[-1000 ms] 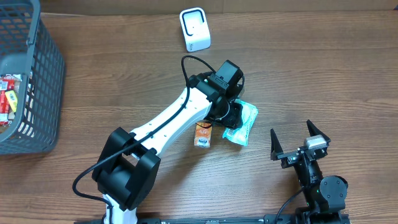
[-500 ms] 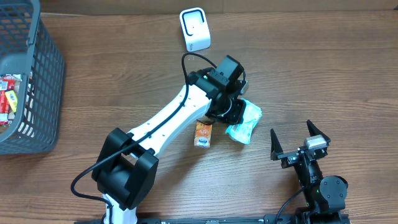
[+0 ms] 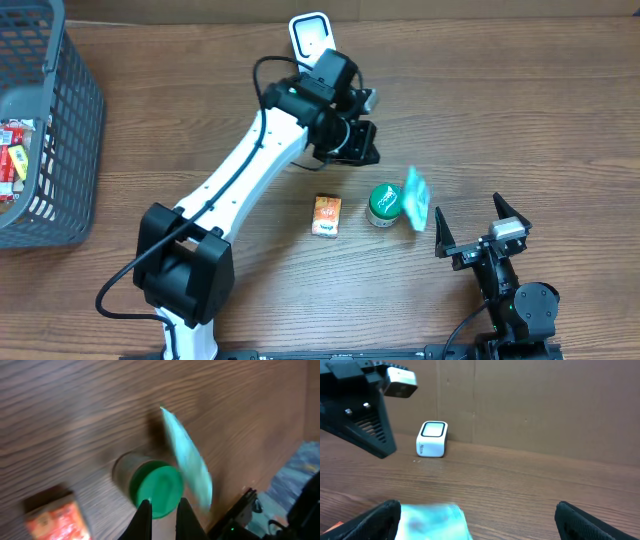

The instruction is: Scan the item barcode

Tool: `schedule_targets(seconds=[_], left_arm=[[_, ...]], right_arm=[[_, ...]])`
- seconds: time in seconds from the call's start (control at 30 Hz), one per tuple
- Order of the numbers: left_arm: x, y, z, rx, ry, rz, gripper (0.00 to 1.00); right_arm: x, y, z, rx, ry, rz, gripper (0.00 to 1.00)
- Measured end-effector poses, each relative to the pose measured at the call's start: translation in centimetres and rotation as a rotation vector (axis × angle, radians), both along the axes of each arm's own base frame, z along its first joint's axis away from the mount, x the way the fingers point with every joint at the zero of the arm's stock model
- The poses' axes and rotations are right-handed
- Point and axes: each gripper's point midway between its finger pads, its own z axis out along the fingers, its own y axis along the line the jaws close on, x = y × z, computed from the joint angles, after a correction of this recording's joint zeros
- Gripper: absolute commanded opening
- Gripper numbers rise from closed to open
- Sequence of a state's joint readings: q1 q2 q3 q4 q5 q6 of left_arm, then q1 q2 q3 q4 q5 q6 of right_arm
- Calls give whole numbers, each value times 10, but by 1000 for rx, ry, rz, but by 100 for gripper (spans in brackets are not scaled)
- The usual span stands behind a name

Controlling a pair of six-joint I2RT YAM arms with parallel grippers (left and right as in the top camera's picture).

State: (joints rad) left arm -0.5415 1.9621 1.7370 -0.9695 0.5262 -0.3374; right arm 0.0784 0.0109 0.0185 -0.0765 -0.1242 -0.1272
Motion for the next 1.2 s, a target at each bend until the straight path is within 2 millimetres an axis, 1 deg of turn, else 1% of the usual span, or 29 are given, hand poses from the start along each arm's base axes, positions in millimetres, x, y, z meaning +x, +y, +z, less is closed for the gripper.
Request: schedule_targets(seconds=[0.07,0.2,0.37,0.47,0.67,0.73,0.93,1.03,1.1,1.13,1.2], left_arm=[[-2,8,-4,36,7,2,4],[-9,26,-17,163,16,11,4],[-12,50,-29,326,-2,35,8],[-11,61,-32,389,-15,47,11],[-7,69,-34,437,-35,73,12],[-6,75,-35,468,-33,96,12],[-4,110,-41,643,-41,220,11],[-10,123,-55,708,-21,261,12],[-19,132,-70,749,8,276,12],[-24,136,-80,762,24,285,13],[-31,140,-96,774,44,291,12]], right_arm=[[0,0,0,0,0,0,100],[0,0,0,0,0,0,100],[0,0,0,0,0,0,100],[0,0,0,0,0,0,100],[0,0,0,0,0,0,100],[0,0,0,-1,-1,0,100],[0,0,0,-1,0,0,100],[0,0,0,0,0,0,100],[0,0,0,-1,0,0,100],[0,0,0,0,0,0,100],[0,0,0,0,0,0,100]])
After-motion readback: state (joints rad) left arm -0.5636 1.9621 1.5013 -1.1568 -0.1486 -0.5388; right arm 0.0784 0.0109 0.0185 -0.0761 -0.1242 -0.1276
